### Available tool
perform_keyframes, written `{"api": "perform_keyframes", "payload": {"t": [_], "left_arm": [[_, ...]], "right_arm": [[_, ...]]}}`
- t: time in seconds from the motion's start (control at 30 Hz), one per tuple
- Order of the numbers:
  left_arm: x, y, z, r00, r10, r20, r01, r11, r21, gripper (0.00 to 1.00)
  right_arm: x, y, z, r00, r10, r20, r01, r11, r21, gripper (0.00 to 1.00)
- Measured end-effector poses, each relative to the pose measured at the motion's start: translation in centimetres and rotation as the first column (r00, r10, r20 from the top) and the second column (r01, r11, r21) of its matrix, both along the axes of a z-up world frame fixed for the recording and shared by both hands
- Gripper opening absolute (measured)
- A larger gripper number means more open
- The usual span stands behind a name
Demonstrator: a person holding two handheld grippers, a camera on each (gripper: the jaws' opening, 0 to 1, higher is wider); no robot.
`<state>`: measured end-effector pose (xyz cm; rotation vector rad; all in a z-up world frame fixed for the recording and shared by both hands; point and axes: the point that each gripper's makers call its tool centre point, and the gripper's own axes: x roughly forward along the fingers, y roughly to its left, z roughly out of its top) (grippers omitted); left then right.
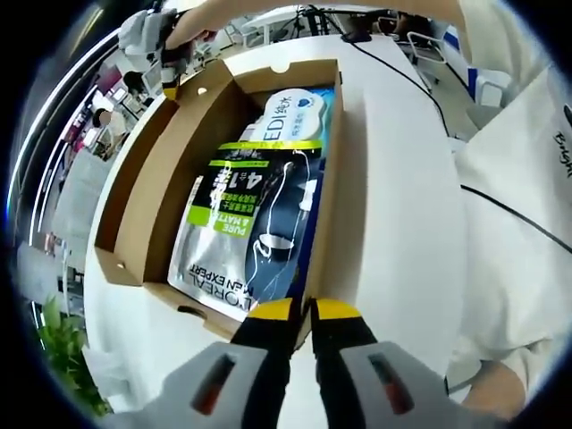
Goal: Operate the shoe box by opening the lid, removing the specified soft item, and placing it in the target area until the item is outside and the box remains undamaged.
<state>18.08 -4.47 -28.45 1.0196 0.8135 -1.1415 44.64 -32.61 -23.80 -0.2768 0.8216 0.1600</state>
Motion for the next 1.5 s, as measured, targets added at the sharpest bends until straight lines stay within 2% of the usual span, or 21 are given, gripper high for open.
{"api": "perform_keyframes", "payload": {"t": [0.23, 0.37, 0.4, 0.43, 0.5, 0.53, 0.57, 0.67, 0.83, 0.87, 0.9, 0.97, 1.03, 1.07, 1.1, 1.17, 1.23, 1.27, 1.33, 1.4, 1.5], "left_arm": [[0.0, 0.0, 0.0, 1.0, 0.001, 0.003, -0.001, 1.0, 0.003, 0.07], [0.0, 0.0, 0.0, 1.0, 0.001, 0.004, -0.001, 1.0, 0.004, 0.07], [0.0, 0.0, 0.0, 1.0, 0.0, 0.006, 0.0, 1.0, 0.005, 0.07], [0.0, 0.0, 0.0, 1.0, -0.001, 0.009, 0.0, 1.0, 0.006, 0.07], [-0.1, 0.1, 0.0, 1.0, -0.003, 0.01, 0.003, 1.0, 0.005, 0.06], [-0.1, 0.1, 0.0, 1.0, -0.001, 0.007, 0.001, 1.0, 0.003, 0.06], [-0.1, 0.1, 0.0, 1.0, 0.005, 0.002, -0.005, 1.0, 0.0, 0.06], [-0.1, 0.1, 0.0, 1.0, 0.004, 0.004, -0.004, 1.0, 0.0, 0.07], [-0.1, 0.1, -0.1, 1.0, 0.006, 0.004, -0.006, 1.0, -0.005, 0.07], [-0.1, 0.2, -0.1, 1.0, 0.006, 0.005, -0.006, 1.0, -0.002, 0.07], [-0.1, 0.2, -0.1, 1.0, 0.004, 0.005, -0.004, 1.0, -0.001, 0.07], [-0.1, 0.2, -0.1, 1.0, 0.006, 0.002, -0.006, 1.0, 0.001, 0.07], [-0.1, 0.2, -0.1, 1.0, 0.004, 0.002, -0.004, 1.0, 0.002, 0.06], [-0.2, 0.2, -0.1, 1.0, 0.004, 0.002, -0.004, 1.0, 0.0, 0.06], [-0.2, 0.2, -0.1, 1.0, 0.005, 0.002, -0.005, 1.0, -0.002, 0.06], [-0.2, 0.2, -0.1, 1.0, 0.004, 0.004, -0.004, 1.0, -0.005, 0.07], [-0.2, 0.2, -0.1, 1.0, 0.004, 0.006, -0.004, 1.0, -0.007, 0.07], [-0.2, 0.2, -0.1, 1.0, 0.005, 0.007, -0.005, 1.0, -0.007, 0.07], [-0.2, 0.2, -0.1, 1.0, 0.0, 0.01, 0.0, 1.0, -0.006, 0.07], [-0.2, 0.1, -0.1, 1.0, -0.004, 0.011, 0.004, 1.0, -0.003, 0.07], [-0.2, 0.1, -0.1, 1.0, -0.007, 0.013, 0.007, 1.0, -0.005, 0.07]], "right_arm": [[-0.3, 0.3, 1.0, 0.999, 0.024, 0.029, -0.024, 1.0, 0.011, 0.13], [-0.3, 0.3, 1.7, 0.998, 0.026, 0.062, -0.03, 0.998, 0.052, 0.17], [0.2, 0.6, 2.0, 0.997, 0.023, 0.078, -0.031, 0.994, 0.104, 0.18], [0.0, 1.6, 2.3, 0.995, 0.027, 0.091, -0.044, 0.981, 0.19, 0.19], [-0.3, 2.5, 2.8, 0.996, 0.012, 0.092, -0.039, 0.953, 0.299, 0.19], [-0.2, 2.6, 3.5, 0.993, 0.003, 0.118, -0.044, 0.936, 0.348, 0.19], [0.0, 2.7, 4.2, 0.989, -0.001, 0.148, -0.057, 0.92, 0.387, 0.21], [-0.7, 3.1, 5.1, 0.986, 0.007, 0.166, -0.082, 0.889, 0.451, 0.23], [-1.2, 2.2, 6.4, 0.981, 0.021, 0.192, -0.11, 0.879, 0.465, 0.27], [-1.7, 2.2, 6.6, 0.978, 0.025, 0.205, -0.118, 0.882, 0.456, 0.26], [-1.8, 2.1, 6.7, 0.973, 0.061, 0.224, -0.152, 0.896, 0.416, 0.27], [-2.2, 1.7, 6.7, 0.974, 0.054, 0.222, -0.138, 0.914, 0.382, 0.29], [-1.6, 1.6, 7.6, 0.955, 0.075, 0.288, -0.176, 0.921, 0.347, 0.35], [-2.0, 1.8, 7.9, 0.947, 0.064, 0.315, -0.178, 0.92, 0.348, 0.38], [-1.9, 2.3, 8.6, 0.929, 0.089, 0.36, -0.22, 0.914, 0.34, 0.42], [-1.7, 2.3, 8.7, 0.924, 0.104, 0.368, -0.231, 0.918, 0.321, 0.49], [-1.8, 2.4, 8.9, 0.916, 0.118, 0.382, -0.247, 0.919, 0.307, 0.51], [-2.1, 3.2, 9.6, 0.9, 0.126, 0.418, -0.282, 0.899, 0.334, 0.51], [-2.7, 3.3, 9.7, 0.901, 0.127, 0.415, -0.29, 0.888, 0.358, 0.52], [-3.2, 3.5, 9.8, 0.892, 0.153, 0.425, -0.308, 0.894, 0.325, 0.52], [-3.4, 3.5, 9.8, 0.888, 0.161, 0.43, -0.314, 0.897, 0.312, 0.52]]}}
